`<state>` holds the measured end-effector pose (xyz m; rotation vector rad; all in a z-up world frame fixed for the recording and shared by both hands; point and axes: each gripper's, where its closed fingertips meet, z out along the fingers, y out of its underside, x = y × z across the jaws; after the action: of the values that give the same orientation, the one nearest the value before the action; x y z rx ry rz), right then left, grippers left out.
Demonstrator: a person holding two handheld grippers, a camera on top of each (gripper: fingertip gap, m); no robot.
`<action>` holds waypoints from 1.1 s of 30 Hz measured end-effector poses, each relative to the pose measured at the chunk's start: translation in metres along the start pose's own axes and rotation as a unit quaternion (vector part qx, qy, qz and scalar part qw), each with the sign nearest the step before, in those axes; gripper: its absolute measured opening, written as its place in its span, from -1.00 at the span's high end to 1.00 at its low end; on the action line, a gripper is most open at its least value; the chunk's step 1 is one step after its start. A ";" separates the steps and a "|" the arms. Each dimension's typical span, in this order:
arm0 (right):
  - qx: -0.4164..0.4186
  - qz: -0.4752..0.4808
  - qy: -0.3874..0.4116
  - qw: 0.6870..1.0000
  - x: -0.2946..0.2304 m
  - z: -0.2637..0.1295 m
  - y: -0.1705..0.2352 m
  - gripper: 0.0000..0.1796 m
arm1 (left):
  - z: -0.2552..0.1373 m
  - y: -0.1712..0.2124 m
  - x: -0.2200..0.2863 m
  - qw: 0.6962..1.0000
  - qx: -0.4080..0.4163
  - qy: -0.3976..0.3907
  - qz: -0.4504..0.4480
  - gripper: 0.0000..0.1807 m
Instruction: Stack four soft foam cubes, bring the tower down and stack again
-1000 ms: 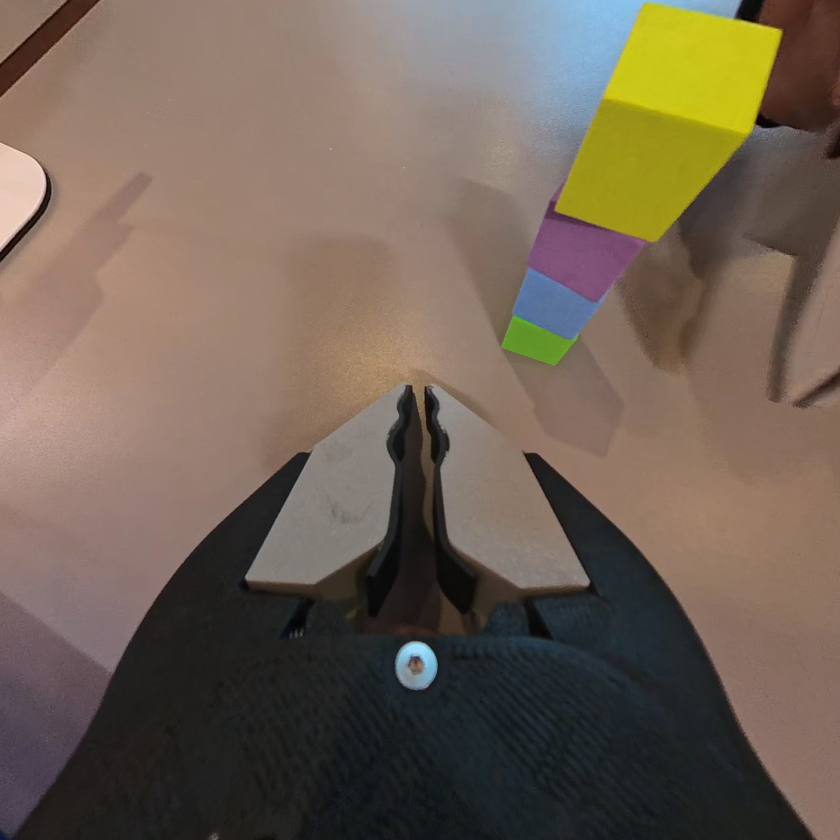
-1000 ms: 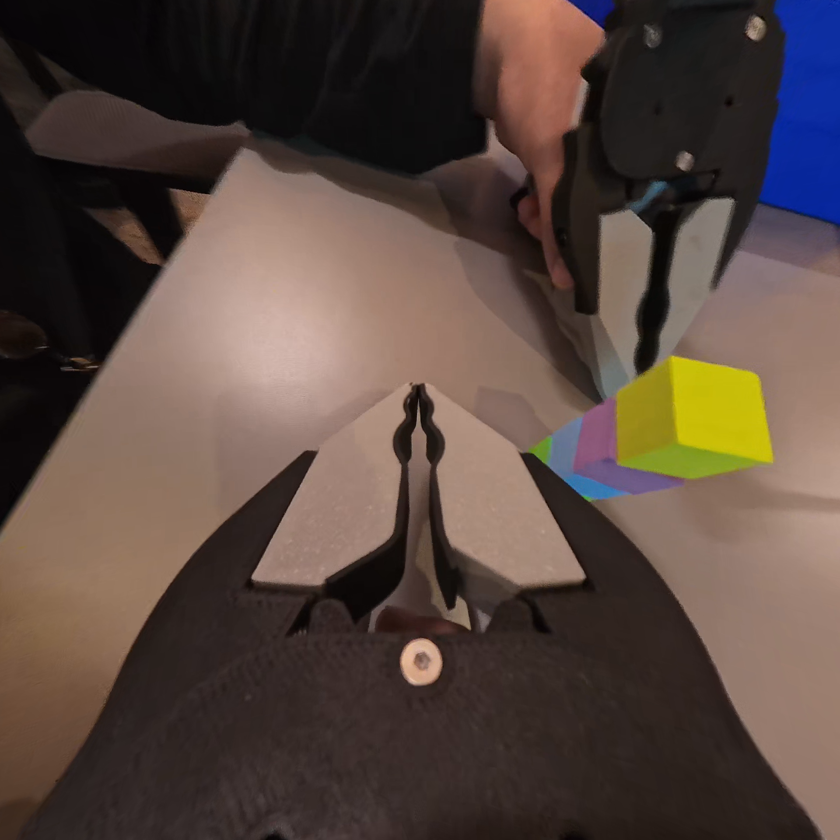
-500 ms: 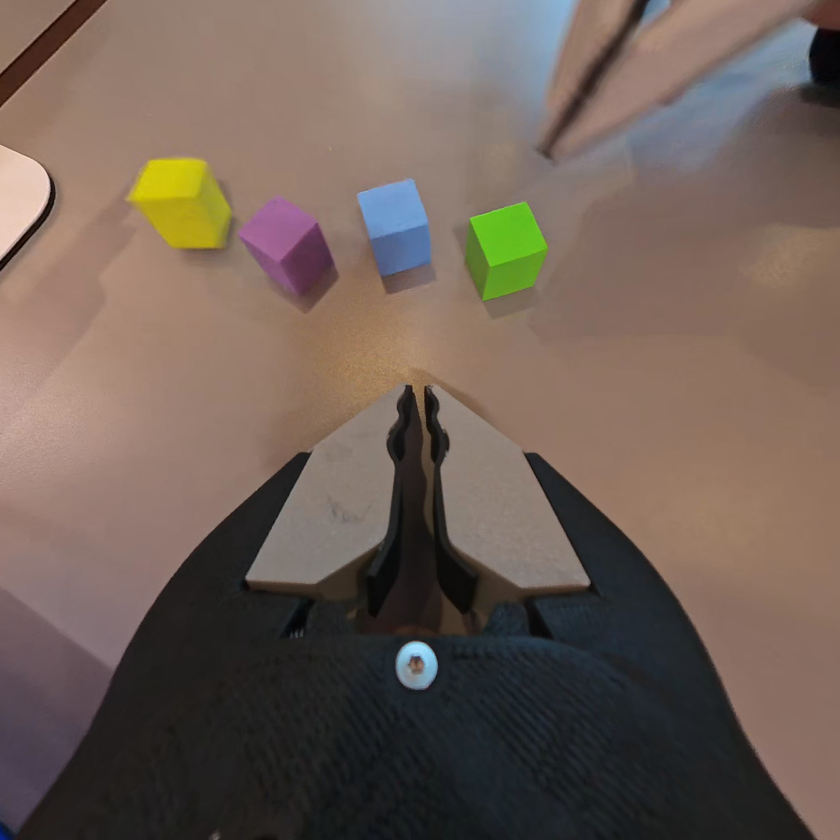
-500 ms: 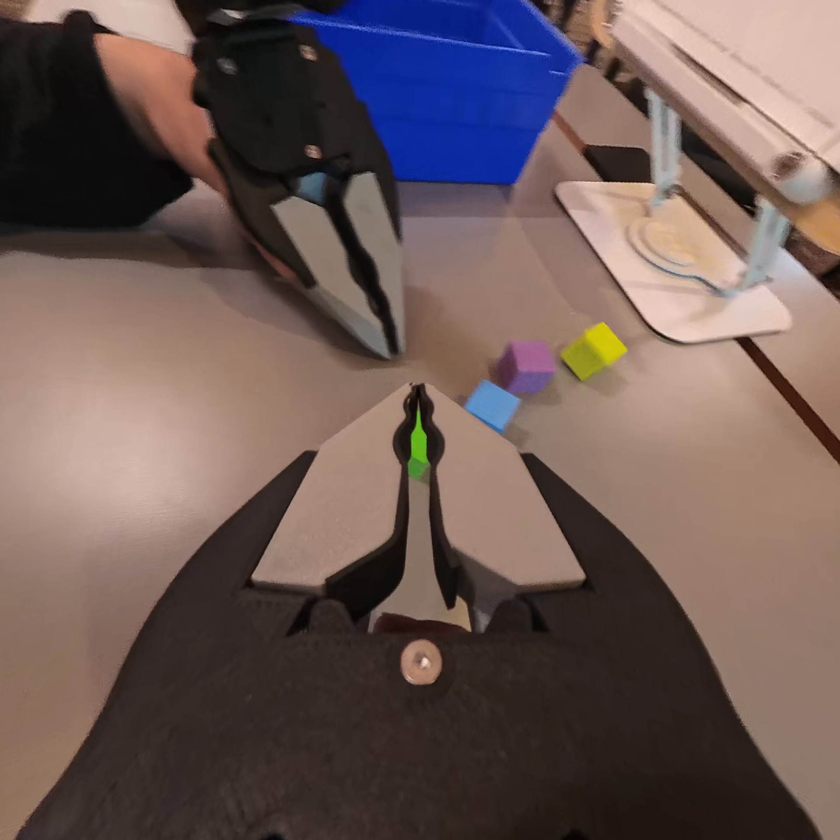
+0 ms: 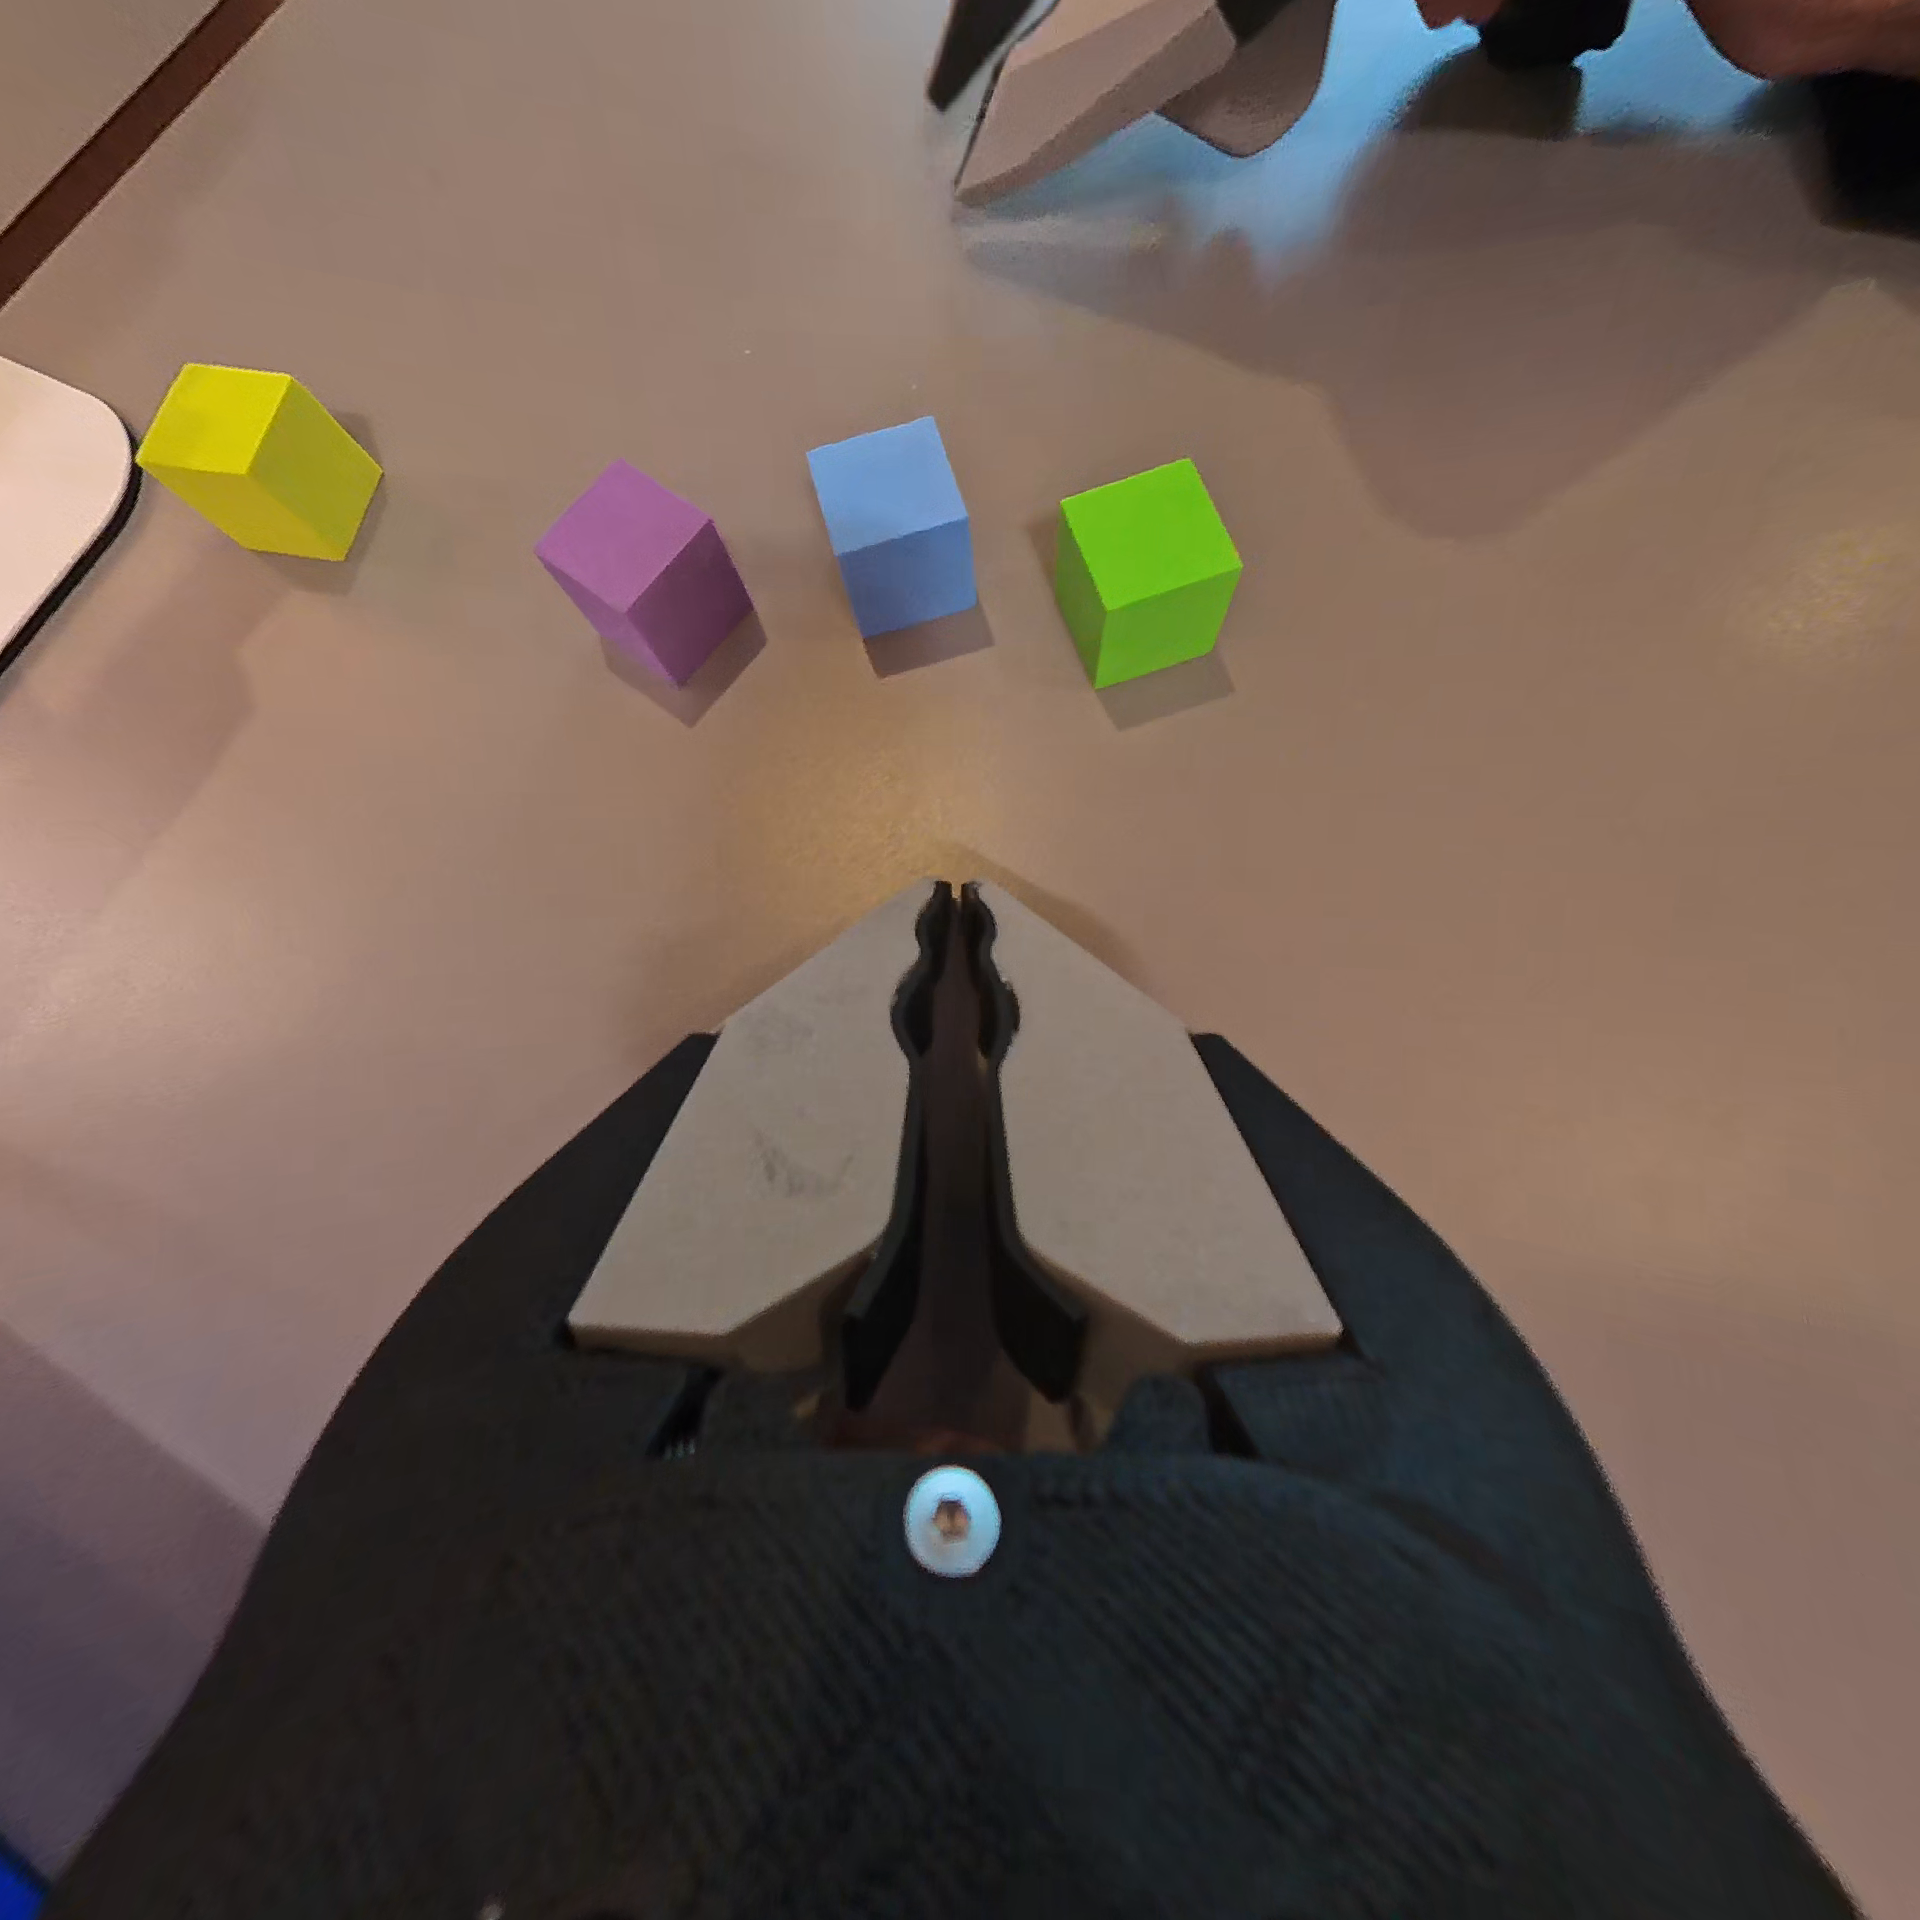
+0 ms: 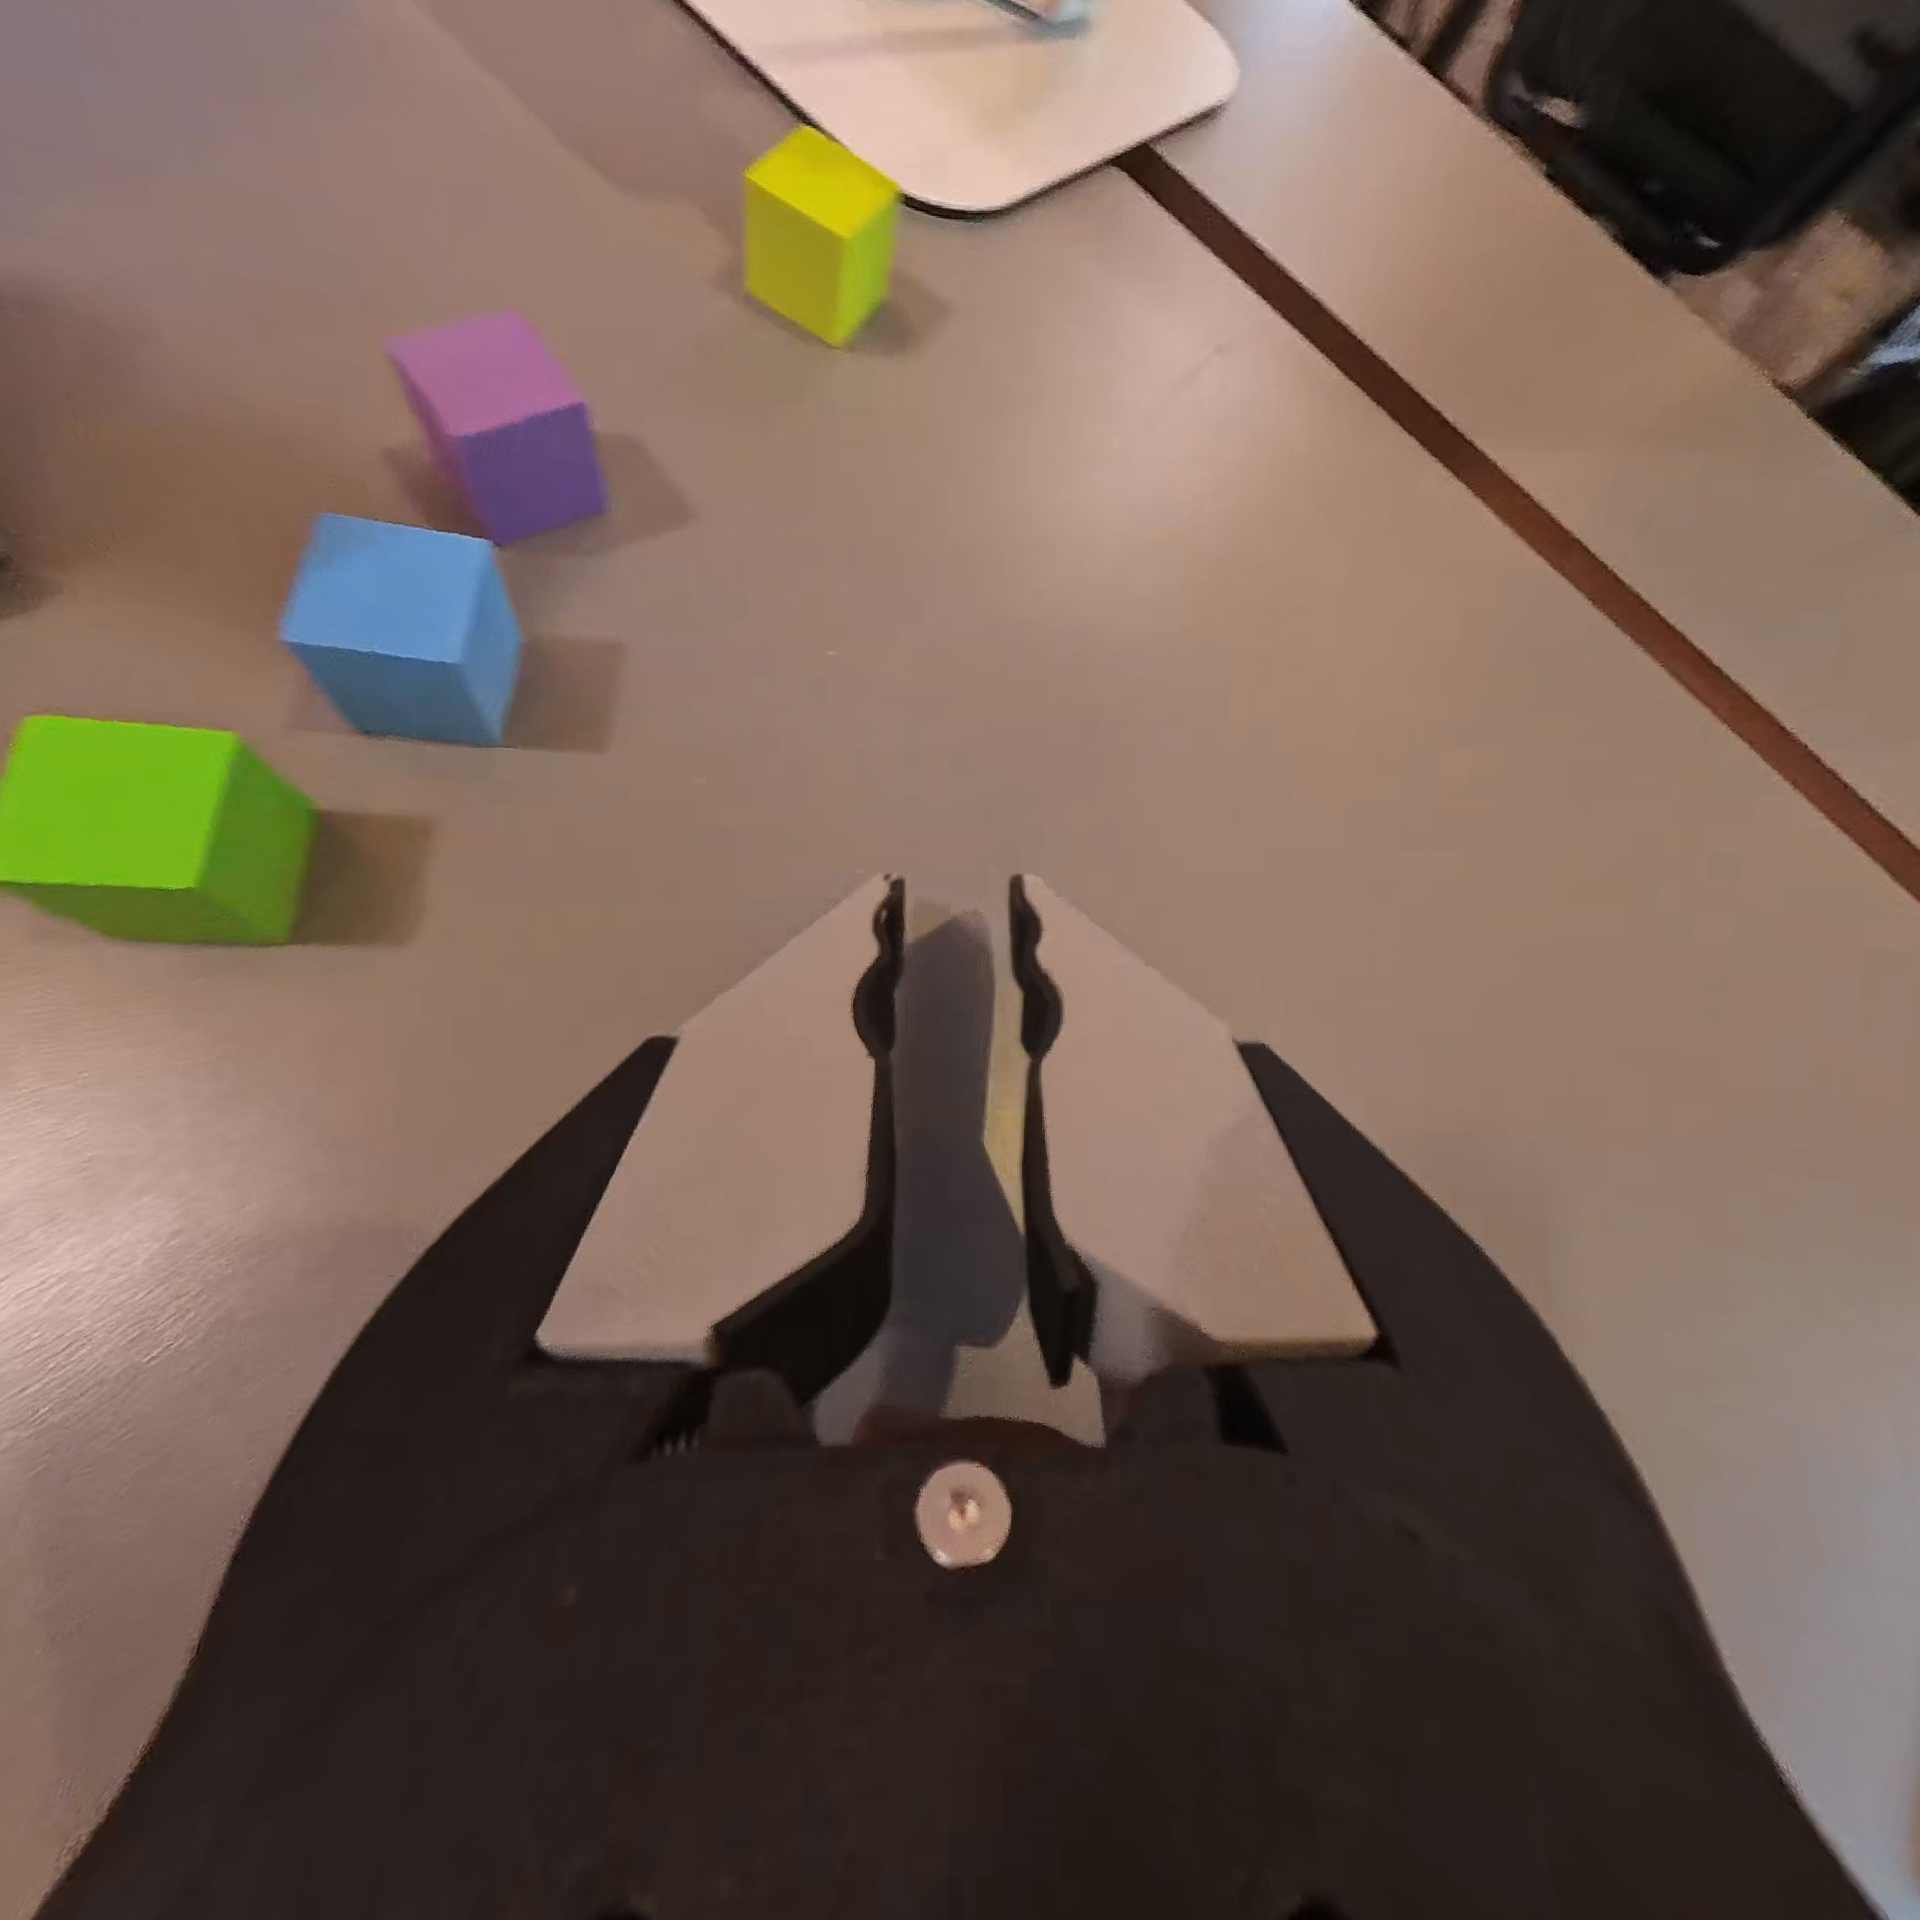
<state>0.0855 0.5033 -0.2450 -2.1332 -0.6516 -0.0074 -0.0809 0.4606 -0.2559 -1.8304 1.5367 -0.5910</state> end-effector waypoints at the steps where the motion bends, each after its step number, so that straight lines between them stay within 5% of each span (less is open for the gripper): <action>1: -0.004 0.003 0.027 1.000 0.007 0.000 0.001 0.70 | 0.000 0.000 0.000 1.000 0.000 -0.001 0.001 1.00; 11: -0.009 -0.048 0.117 0.992 0.017 0.000 -0.001 0.67 | 0.001 -0.001 0.001 1.000 0.000 -0.004 0.003 1.00; 27: -0.010 -0.032 0.093 0.995 0.013 0.002 -0.001 0.53 | 0.002 -0.001 0.000 1.000 0.000 -0.002 -0.001 1.00; 33: 0.021 0.061 0.036 0.997 0.012 -0.002 -0.005 0.42 | 0.003 -0.002 0.000 1.000 0.000 -0.006 -0.003 1.00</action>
<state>0.0943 0.5098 -0.2365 -2.1193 -0.4753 -0.0032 -0.0772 0.4609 -0.2559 -1.8360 1.5238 -0.5823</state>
